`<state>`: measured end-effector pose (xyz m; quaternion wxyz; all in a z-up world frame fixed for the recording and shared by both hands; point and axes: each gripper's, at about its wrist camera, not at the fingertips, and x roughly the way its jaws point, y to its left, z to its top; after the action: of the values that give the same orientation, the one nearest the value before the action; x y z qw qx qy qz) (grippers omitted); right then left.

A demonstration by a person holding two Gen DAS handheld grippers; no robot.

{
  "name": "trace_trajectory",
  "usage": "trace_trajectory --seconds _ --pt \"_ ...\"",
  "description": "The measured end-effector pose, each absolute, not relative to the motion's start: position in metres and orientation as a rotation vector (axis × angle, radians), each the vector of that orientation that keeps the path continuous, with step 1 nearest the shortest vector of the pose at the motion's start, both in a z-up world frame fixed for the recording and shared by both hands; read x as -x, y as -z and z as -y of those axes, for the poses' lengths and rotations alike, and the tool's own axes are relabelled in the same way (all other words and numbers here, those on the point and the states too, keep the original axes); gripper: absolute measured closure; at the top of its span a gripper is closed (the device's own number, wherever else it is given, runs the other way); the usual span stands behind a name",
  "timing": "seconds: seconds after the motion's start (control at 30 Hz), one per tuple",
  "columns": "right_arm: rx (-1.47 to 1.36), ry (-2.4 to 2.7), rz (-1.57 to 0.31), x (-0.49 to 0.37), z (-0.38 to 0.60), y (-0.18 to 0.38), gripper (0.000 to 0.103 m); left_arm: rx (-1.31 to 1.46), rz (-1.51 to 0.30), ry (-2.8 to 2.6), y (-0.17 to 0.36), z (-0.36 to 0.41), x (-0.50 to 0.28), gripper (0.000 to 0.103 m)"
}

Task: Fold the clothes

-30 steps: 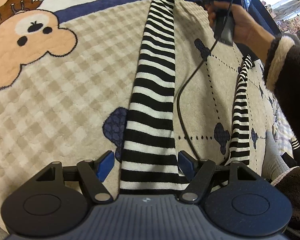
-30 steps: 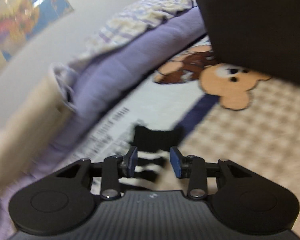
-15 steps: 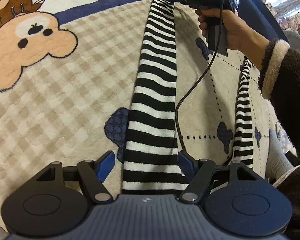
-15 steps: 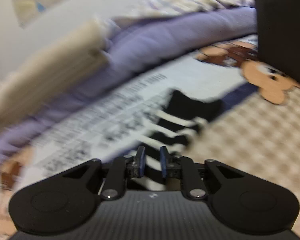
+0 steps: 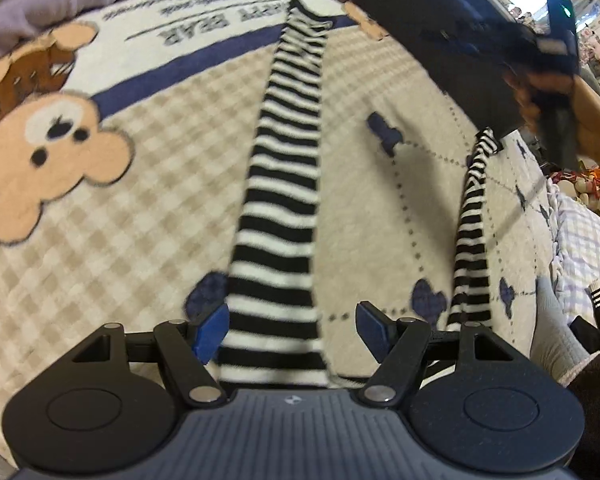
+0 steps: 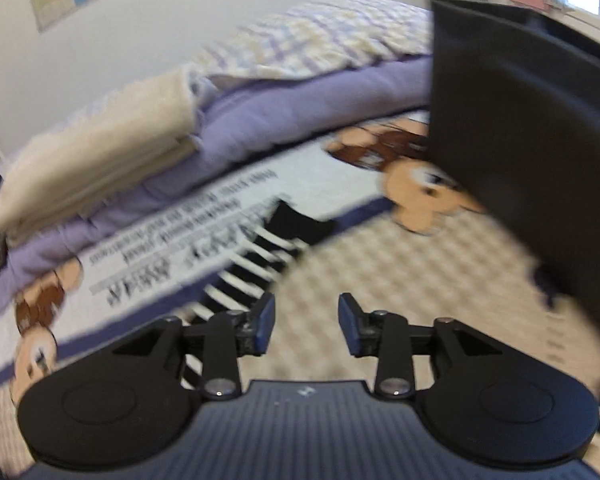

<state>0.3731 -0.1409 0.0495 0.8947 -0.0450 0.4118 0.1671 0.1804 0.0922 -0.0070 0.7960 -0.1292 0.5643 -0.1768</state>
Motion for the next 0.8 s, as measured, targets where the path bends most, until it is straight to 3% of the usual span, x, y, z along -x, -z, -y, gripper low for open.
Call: trace_trajectory --seconds 0.13,0.3,0.53,0.8 --pt "0.113 -0.267 -0.867 -0.357 0.185 -0.063 0.053 0.253 -1.223 0.433 0.003 -0.059 -0.182 0.033" --pt "0.127 -0.163 -0.873 -0.344 0.237 -0.062 0.052 0.174 -1.251 0.516 0.010 0.001 -0.182 0.033" --pt "0.097 -0.050 -0.897 -0.341 0.296 -0.023 0.052 0.070 -1.265 0.562 0.031 0.052 -0.189 0.033" --pt "-0.012 0.034 -0.950 -0.360 0.328 0.036 0.053 0.035 -1.295 0.554 0.056 0.060 -0.184 0.033"
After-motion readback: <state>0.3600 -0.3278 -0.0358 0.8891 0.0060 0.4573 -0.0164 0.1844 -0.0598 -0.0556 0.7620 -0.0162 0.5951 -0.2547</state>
